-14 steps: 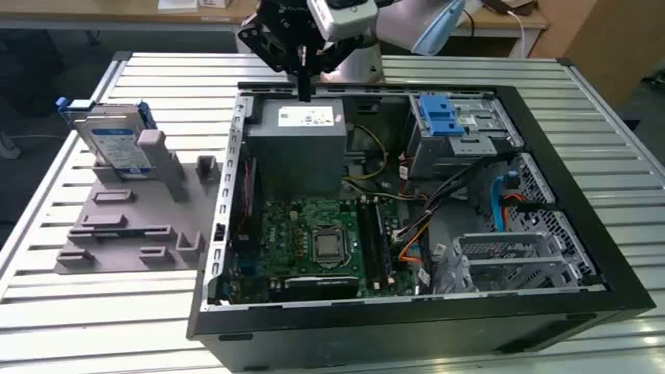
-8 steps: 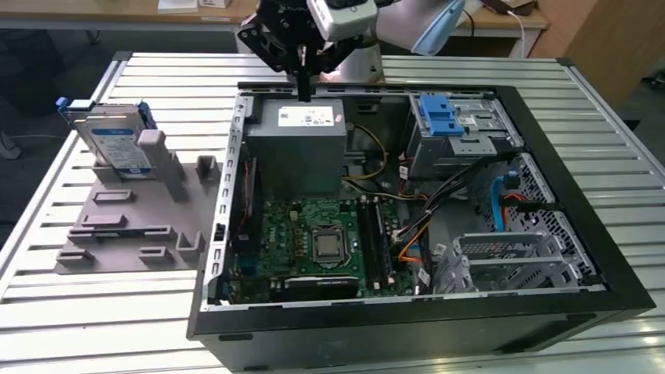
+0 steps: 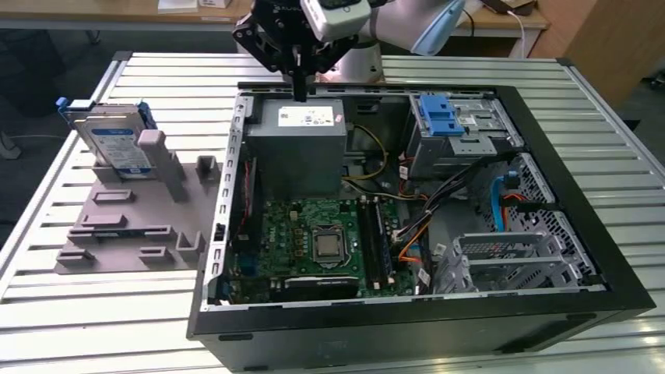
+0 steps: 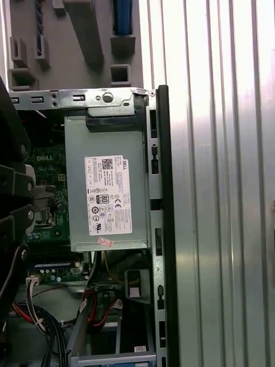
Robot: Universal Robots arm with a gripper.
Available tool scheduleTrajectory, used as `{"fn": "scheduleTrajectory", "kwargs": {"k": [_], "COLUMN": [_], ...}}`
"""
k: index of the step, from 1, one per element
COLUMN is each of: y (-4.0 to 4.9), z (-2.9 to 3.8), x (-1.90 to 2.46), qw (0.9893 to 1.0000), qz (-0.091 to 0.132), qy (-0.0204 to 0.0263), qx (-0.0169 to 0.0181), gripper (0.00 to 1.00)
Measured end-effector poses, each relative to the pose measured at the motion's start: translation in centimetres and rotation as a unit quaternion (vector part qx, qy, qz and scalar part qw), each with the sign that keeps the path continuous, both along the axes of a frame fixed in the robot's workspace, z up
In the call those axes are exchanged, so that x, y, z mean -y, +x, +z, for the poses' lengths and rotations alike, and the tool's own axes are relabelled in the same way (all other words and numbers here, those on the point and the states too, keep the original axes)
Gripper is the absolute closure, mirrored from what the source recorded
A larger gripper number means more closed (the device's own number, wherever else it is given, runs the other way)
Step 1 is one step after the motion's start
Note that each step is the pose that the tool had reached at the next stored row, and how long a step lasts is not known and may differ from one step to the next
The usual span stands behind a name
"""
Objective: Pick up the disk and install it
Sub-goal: 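Reach for the disk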
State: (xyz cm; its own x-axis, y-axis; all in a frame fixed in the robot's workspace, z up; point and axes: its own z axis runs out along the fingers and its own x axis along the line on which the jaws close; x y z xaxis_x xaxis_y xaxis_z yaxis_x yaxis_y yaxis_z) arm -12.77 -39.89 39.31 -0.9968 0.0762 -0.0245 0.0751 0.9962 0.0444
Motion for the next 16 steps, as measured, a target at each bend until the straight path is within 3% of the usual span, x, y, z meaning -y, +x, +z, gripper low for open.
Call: {"fn": "scheduleTrajectory", "kwargs": {"k": [16], "y": [-1.17], "z": [-0.06], "x": [0.0], "qw": [1.0], "qz": [0.0], "qy": [0.0], "qx": [0.0], "gripper": [0.89]}}
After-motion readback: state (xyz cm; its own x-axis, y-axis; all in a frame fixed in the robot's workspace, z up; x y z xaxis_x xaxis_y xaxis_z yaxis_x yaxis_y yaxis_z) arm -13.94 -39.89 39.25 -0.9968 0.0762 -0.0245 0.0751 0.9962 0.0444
